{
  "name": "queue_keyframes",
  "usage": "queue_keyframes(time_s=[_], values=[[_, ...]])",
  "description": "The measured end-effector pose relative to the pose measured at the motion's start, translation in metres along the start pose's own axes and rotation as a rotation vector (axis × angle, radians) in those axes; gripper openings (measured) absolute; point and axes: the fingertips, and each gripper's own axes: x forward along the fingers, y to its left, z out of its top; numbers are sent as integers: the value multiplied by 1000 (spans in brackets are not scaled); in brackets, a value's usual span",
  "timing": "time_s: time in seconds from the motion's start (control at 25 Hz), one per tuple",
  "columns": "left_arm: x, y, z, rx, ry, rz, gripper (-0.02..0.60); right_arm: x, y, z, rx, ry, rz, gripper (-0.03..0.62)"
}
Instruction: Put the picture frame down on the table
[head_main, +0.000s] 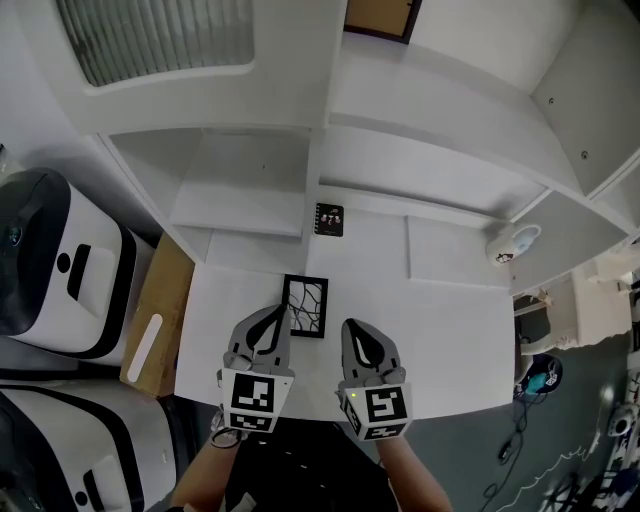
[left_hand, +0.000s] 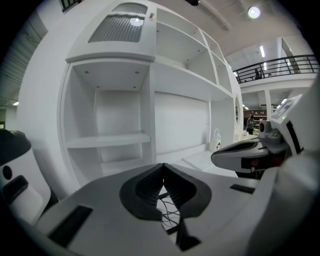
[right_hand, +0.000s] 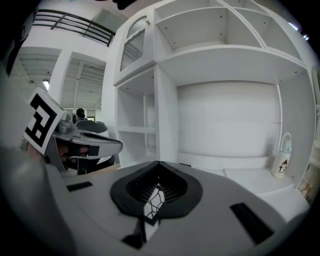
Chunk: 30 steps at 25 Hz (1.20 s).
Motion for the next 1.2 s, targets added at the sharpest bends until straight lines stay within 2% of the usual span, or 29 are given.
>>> queue_keyframes(time_s=[0.48, 0.68, 1.2], values=[[-46, -4, 38, 31, -77, 26, 2, -36, 15, 50, -71, -106, 29, 2], [-55, -9, 49, 31, -96, 9, 2, -44, 16, 54, -43, -123, 20, 2], [-64, -9, 47, 16, -107, 14, 2, -48, 25, 60, -29, -143, 10, 2]])
